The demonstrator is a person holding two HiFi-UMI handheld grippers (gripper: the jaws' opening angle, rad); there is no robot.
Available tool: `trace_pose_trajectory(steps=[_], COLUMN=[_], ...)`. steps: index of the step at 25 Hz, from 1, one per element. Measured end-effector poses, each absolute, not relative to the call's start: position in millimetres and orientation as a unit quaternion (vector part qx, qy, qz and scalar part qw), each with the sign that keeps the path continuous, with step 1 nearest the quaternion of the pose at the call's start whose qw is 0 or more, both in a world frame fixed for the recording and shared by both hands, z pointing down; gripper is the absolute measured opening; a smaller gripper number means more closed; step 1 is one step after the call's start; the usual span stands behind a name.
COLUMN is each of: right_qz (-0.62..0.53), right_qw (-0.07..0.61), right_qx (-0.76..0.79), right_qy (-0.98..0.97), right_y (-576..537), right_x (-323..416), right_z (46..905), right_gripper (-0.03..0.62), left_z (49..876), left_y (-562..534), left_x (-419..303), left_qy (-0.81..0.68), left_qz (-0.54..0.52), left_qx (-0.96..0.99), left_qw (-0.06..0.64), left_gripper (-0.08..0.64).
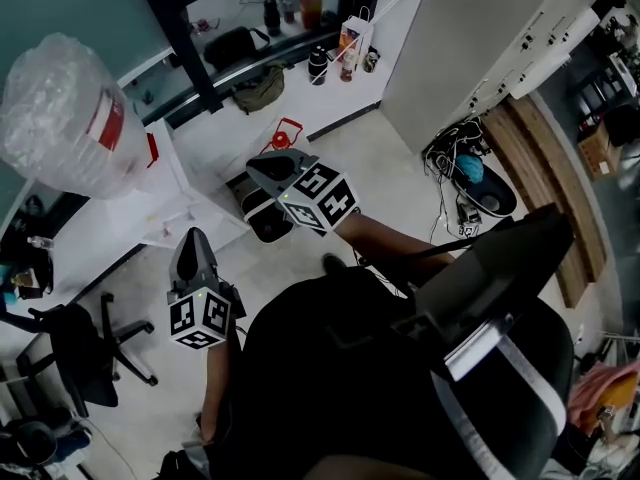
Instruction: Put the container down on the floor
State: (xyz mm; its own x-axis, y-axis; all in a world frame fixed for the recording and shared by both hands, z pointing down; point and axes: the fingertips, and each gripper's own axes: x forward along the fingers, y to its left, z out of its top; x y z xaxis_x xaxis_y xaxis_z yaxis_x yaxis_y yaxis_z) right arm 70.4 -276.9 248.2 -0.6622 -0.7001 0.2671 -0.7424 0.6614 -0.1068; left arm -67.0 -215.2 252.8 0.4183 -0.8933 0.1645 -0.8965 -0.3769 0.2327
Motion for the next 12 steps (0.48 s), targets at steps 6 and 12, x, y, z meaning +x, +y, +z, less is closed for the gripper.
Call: trace_pose_trajectory(steps=[6,12], right_qz=[0.103,0.111], right_qw=[0.108,0.11], right_qx=[0.403,0.409], right_qy=[-0.903,-0.899], right_y=[-274.7,-274.1], right_x=[71.7,73.6], right_z=[253.3,261.5], right_gripper=[0.008,0.008], left_z=[252.7,257.6], left_y=[-213.8,-213.2], left_x=[-67.2,-67.5], left_qy=[-0.54,-0.538], left_qz=[0.008,0.009], left_qx=[0.829,0.83], left_qw=[0.144,0.149], left_gripper=[0.008,0.008])
